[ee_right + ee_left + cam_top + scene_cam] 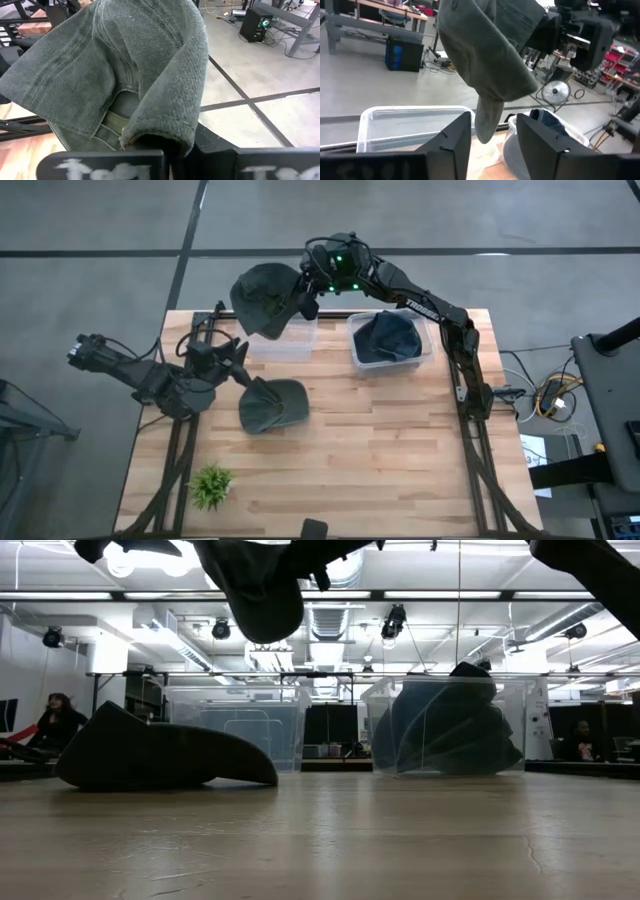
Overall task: Pick & Place hat
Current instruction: Put the bottom green cap into the left transparent bin
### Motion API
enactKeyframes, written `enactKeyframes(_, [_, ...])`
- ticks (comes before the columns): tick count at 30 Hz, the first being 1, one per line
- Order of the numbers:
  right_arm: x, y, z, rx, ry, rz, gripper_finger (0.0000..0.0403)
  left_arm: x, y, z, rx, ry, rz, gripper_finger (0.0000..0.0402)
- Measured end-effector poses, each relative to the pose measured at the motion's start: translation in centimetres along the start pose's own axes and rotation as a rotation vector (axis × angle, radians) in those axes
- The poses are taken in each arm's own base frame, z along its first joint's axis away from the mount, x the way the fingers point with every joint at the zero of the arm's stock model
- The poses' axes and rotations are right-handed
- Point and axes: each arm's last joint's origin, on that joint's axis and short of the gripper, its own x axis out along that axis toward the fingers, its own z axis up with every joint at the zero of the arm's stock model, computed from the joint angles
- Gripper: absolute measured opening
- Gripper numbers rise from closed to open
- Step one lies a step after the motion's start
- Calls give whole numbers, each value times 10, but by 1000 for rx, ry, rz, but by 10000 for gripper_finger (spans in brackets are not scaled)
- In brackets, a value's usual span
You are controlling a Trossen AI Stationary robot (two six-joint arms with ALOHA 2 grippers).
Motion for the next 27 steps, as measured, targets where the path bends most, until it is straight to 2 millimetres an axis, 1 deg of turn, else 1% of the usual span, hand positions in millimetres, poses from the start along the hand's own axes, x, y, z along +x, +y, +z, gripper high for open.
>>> enactKeyframes(6, [0, 0, 0, -1, -1, 0, 8, 7, -2, -8, -33, -16, 41, 198])
enactKeyframes(10, [0, 0, 1, 4, -5, 0, 8, 12, -7, -16, -26, -12, 56, 222])
enactKeyframes(18, [0, 0, 2, 21, -16, 0, 8, 25, -17, -30, 67, -30, 109, 227])
enactKeyframes(23, [0, 0, 2, 45, -16, 0, 8, 37, -20, -30, 91, -58, 156, 227])
enactKeyframes(27, [0, 0, 2, 46, -16, 0, 8, 44, -18, -27, 101, -75, 193, 227])
